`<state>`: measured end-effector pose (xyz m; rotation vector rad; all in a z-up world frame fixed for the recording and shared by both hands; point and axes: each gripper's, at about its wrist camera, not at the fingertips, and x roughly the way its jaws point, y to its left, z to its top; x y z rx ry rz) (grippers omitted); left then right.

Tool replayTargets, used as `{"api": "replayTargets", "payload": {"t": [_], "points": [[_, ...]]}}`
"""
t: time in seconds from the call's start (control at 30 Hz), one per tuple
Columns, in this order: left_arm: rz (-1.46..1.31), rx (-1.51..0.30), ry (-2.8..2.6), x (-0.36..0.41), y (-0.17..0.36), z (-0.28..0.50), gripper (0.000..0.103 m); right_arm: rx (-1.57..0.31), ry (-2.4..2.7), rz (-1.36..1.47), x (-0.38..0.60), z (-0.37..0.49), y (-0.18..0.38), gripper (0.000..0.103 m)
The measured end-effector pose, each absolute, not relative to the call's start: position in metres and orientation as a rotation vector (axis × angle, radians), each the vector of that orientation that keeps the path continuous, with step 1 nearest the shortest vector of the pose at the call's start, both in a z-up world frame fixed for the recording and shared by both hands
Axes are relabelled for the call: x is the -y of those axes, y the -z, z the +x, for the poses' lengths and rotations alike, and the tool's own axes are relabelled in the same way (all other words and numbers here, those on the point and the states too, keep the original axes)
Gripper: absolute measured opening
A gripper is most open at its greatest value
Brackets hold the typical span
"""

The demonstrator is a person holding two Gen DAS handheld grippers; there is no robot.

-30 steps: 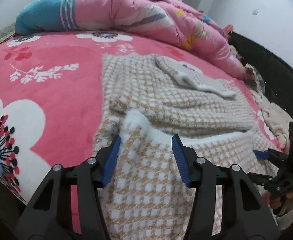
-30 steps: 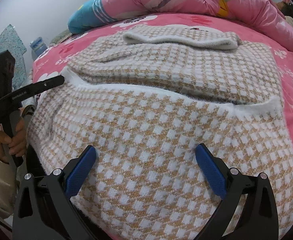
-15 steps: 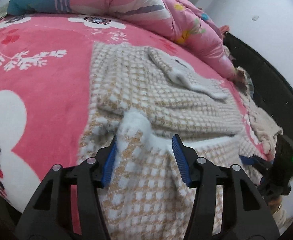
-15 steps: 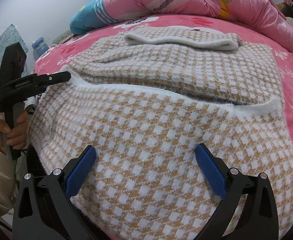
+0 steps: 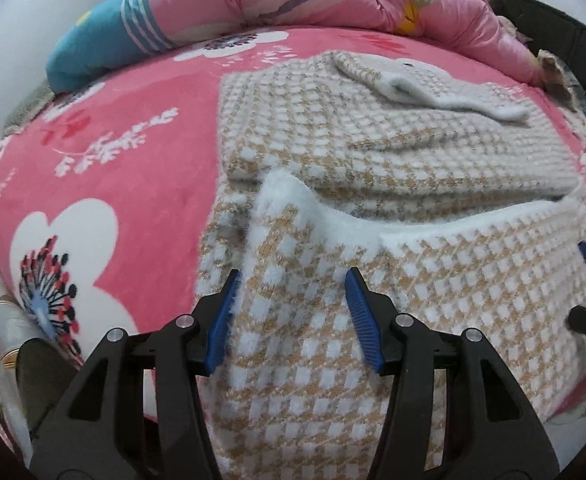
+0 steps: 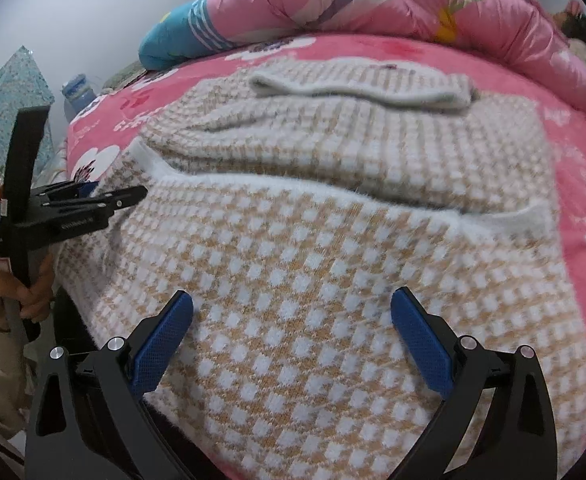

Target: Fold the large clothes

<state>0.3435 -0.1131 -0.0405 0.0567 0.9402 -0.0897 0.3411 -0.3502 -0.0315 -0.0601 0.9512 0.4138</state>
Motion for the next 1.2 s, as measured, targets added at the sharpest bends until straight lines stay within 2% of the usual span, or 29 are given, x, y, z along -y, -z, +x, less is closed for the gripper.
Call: {"api": "replayTargets", "payload": {"t": [0.17, 0.4, 1.2], "points": [[0.072, -0.934, 0.064, 0.114, 0.039, 0.342, 0.051, -0.898, -0.389, -0.051, 0.353, 0.341, 0.017, 0.096], [0.076, -0.933, 0.058, 0.114, 0.039, 0.343, 0.051, -0.969, -0.334, -0.050, 0.354, 0.361, 0.041, 0.097], [0.054, -0.936, 0.058, 0.114, 0.039, 0.343, 0.053, -1.028, -0.354, -0.067, 0.353, 0.371, 0.041, 0.097]]}}
